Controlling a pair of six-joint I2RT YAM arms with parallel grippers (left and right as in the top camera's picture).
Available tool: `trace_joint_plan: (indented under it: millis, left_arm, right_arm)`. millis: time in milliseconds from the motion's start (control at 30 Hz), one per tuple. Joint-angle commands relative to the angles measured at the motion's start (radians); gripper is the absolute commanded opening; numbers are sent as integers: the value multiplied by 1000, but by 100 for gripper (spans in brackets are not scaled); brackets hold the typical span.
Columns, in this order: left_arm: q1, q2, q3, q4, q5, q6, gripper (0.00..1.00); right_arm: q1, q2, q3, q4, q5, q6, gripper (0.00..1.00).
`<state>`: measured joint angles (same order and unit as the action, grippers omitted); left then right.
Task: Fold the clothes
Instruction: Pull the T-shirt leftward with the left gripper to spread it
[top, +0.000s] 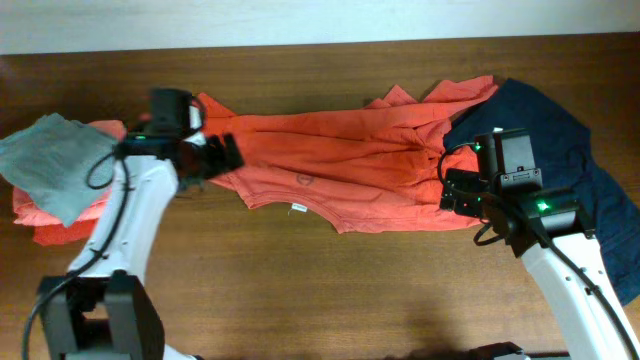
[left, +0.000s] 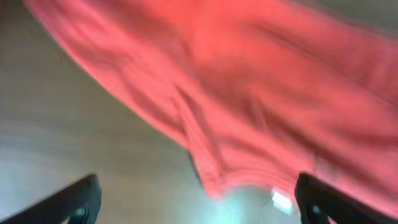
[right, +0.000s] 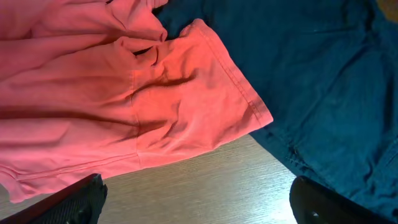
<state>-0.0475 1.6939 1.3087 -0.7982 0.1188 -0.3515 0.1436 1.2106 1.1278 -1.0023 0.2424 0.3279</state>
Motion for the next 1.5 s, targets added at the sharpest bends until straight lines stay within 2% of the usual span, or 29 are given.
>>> trace_joint_plan:
  millis: [0,100,167,200,400,500,567,600,633,667,767,867,1033,1067,1100,1133,1167,1233,1367,1467]
  left_arm:
    - [-114,-20,-60,-24,4,-35,99]
    - [-173,-12,-136,4,-29,-117,99]
    - [-185,2,-197,44,-29,-167,95]
    - [-185,10,-219,67,-29,-172,90]
    - [-185,92,-240,195,-48,-172,89]
    - [-185,161,-240,240,-48,-172,78]
    - [-185,190,-240,261,-48,-172,64]
    - [-184,201,-240,277,-51,-171,40]
    - [-181,201,-239,291,-71,-171,2]
    - [-177,198,-233,291,-95,-170,0]
    - [-136,174,-185,277,-162,-102,0]
    - [-33,122,-48,210,-245,-34,0]
    - [159,108,240,156,-198,-6,0]
    - [183,108,276,130,-152,-6,21]
    - [201,108,306,95,-90,-6,67]
    - [208,108,315,61,-41,-6,92]
    - [208,108,316,22,2,-6,99]
    - [201,112,312,-85,53,-6,99]
    - [138,127,307,-333,42,-4,99]
    - [80,130,281,-417,32,-5,99]
  right_arm:
    - [-8,-15,14,0,5,-7,99]
    - [-8,-15,14,0,5,-6,99]
    - [-8,-15,14,0,5,-7,99]
    - [-8,-15,14,0,5,-7,99]
    - [-8,-15,14,0,5,-10,98]
    - [-8,-15,14,-5,5,-10,99]
    - [-8,-15,14,-5,5,-10,99]
    - [-8,-15,14,-5,5,-10,99]
    - [-8,-15,14,-5,5,-10,98]
    - [-8,-15,14,-5,5,-10,98]
    - [-8,-15,14,-5,5,-10,99]
    - [-8,-15,14,-5,5,-10,99]
    - [-8,-15,14,-5,5,-10,99]
    - [-8,-15,14,-5,5,-10,99]
    - [-8,-15,14,-5,5,-10,99]
    - [-8,-15,14,-5,5,-10,99]
    - [-8,-15,14,-4,5,-10,99]
    - [-8,-15,14,-4,5,-10,99]
    - [-8,-15,14,-5,5,-16,99]
    - [-8,-15,14,-4,5,-26,99]
